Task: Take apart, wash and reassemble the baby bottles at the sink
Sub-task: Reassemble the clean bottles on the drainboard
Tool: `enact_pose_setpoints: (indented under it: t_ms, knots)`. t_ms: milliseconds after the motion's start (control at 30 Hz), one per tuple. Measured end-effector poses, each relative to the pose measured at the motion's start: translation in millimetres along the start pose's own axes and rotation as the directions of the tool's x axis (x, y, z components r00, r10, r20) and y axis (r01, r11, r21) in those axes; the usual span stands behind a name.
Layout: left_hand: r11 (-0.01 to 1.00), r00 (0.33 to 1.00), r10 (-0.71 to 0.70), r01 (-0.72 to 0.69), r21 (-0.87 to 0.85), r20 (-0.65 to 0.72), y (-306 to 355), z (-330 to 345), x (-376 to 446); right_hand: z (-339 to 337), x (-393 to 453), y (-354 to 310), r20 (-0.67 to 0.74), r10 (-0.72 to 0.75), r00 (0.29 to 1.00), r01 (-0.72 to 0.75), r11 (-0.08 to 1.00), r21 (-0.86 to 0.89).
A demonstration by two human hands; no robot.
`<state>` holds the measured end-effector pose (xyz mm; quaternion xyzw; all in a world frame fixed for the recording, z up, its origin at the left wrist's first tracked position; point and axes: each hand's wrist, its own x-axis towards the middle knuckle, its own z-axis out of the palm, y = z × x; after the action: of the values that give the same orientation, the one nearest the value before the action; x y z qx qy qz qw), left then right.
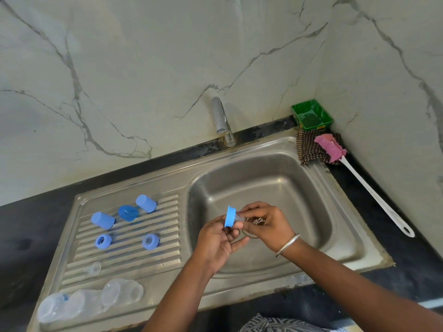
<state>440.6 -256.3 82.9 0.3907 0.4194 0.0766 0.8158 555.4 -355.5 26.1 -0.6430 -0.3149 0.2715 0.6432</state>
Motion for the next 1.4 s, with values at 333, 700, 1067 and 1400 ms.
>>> enact_pose_setpoints:
  t_ms: [333, 700, 1067, 1400]
  knots:
    - [0.974, 0.993, 0.091, -0.074, 0.215, -0.070, 3.6, 0.6, -0.7, 12.6, -4.4, -18.4, -0.028, -0.319, 0.947, 0.275, 0.854, -0.443]
    - [0.932, 0.969, 0.201, -0.145, 0.331, -0.142, 12.2, -34.4, -8.4, 60.0, -5.1, -26.4, 0.041, -0.356, 0.934, 0.342, 0.852, -0.396]
    - [0.922, 0.972, 0.222, -0.182, 0.342, -0.081, 21.8, -96.9, -16.0, 127.4, -14.5, -27.4, 0.003, -0.245, 0.970, 0.210, 0.824, -0.526]
    - [0.874, 0.964, 0.266, -0.238, 0.424, -0.006, 25.5, -141.8, -24.6, 156.5, -15.8, -39.8, 0.211, -0.281, 0.936, 0.350, 0.689, -0.634]
